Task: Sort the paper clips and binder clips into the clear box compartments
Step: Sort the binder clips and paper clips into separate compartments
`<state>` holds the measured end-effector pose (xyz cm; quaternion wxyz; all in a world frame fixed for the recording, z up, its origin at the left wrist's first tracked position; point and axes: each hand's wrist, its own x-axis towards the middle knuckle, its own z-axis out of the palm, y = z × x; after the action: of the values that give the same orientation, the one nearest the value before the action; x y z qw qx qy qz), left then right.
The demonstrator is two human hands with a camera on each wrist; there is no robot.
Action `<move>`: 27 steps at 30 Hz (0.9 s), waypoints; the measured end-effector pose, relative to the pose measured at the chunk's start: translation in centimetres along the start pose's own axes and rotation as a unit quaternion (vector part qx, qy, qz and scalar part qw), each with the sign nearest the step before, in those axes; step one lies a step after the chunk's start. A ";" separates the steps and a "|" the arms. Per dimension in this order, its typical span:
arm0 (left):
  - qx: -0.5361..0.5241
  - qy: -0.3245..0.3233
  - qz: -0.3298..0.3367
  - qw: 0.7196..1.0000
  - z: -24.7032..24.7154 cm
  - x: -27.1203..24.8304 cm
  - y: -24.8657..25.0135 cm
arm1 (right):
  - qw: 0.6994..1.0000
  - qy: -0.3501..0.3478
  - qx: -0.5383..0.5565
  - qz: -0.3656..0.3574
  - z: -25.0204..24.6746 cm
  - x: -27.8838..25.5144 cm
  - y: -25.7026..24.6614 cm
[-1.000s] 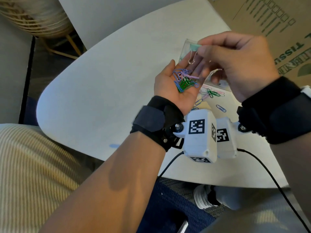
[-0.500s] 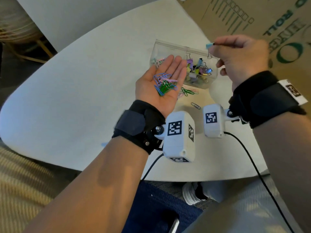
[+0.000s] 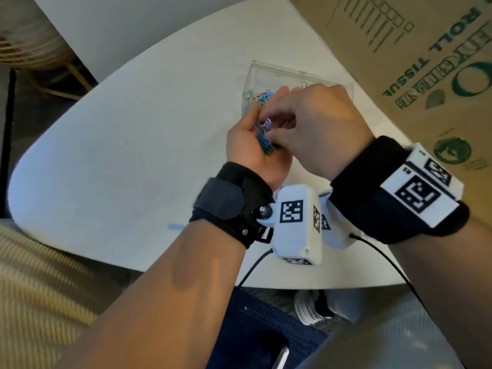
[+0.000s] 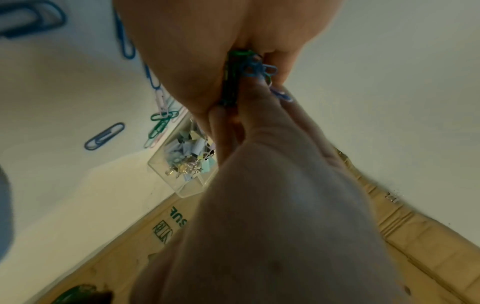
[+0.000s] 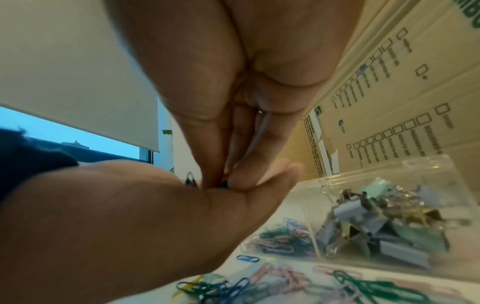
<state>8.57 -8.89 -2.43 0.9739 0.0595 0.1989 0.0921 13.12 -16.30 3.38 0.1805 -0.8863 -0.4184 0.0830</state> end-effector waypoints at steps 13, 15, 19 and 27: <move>-0.009 0.023 0.051 0.998 -0.7 -0.3 1.8 | 0.868 0.166 0.449 0.128 -2.4 3.1 1.3; -0.013 0.022 0.049 0.998 -1.1 -0.5 1.7 | 0.894 0.180 0.390 0.127 -2.5 4.1 1.4; -0.021 0.023 0.046 0.998 -1.2 -0.6 1.8 | 0.967 0.087 0.211 0.112 -1.7 5.8 1.8; 0.024 0.023 0.053 0.998 -0.6 -0.6 2.4 | 0.994 -0.032 0.096 0.047 -1.3 1.7 -1.7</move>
<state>7.48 -6.62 -2.37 0.9612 0.0912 0.2197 0.1400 13.37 -14.37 5.21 0.2469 -0.8804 -0.3722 0.1595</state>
